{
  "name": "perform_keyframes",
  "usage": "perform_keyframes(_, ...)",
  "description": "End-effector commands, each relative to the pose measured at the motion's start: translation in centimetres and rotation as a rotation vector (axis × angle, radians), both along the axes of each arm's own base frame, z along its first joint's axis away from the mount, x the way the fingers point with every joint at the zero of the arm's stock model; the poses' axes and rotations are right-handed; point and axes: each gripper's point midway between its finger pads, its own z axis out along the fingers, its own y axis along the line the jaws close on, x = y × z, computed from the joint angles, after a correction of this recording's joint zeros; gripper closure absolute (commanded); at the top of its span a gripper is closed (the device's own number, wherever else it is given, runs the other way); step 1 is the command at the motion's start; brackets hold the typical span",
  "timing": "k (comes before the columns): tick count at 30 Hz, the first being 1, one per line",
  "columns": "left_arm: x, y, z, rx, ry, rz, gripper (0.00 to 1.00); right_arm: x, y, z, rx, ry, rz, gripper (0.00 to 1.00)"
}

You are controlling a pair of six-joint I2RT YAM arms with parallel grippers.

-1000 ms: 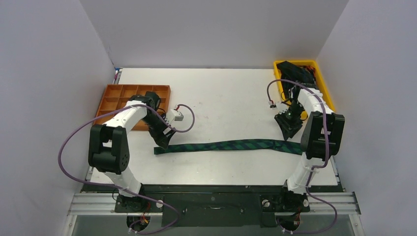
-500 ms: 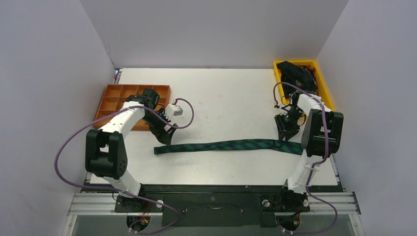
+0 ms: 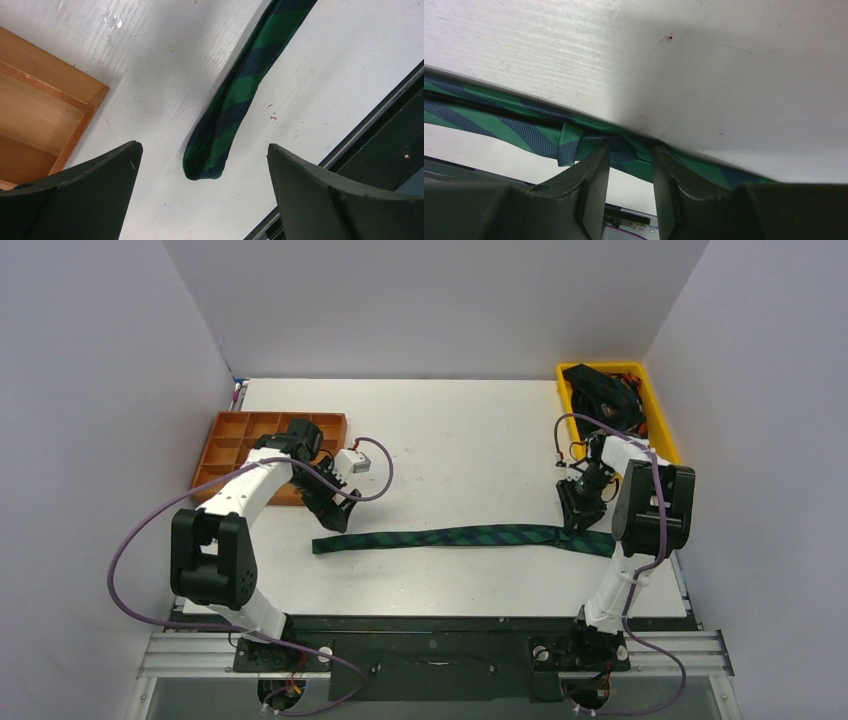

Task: Roll the ties
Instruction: Flatten out the tie at the center of the board.

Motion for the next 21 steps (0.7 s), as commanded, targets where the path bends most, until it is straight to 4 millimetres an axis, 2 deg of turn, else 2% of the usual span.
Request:
perform_keyframes(1, 0.9, 0.1, 1.2, -0.006, -0.072, 0.011, 0.04, -0.2, 0.7, 1.8, 0.018, -0.049, -0.013, 0.67)
perform_keyframes(6, 1.0, 0.0, 1.2, -0.011, -0.074, 0.013, 0.04, -0.5, 1.0, 2.4, 0.02, -0.055, -0.023, 0.67)
perform_keyframes(11, 1.4, 0.0, 1.4, -0.01, -0.079, 0.015, 0.03, -1.2, 1.0, 1.5, 0.015, -0.03, -0.024, 0.67)
perform_keyframes(18, 1.6, 0.0, 1.6, -0.006, -0.084, 0.015, 0.03, -0.8, 1.0, -0.3, -0.008, -0.025, -0.035, 0.67)
perform_keyframes(20, 1.6, 0.1, 1.6, -0.004, -0.082, 0.017, 0.03, -0.7, 0.8, -0.7, -0.015, -0.026, -0.035, 0.71)
perform_keyframes(21, 1.5, 0.1, 1.6, -0.002, -0.081, 0.017, 0.03, -0.6, 0.7, -0.7, -0.021, -0.028, -0.033, 0.77)
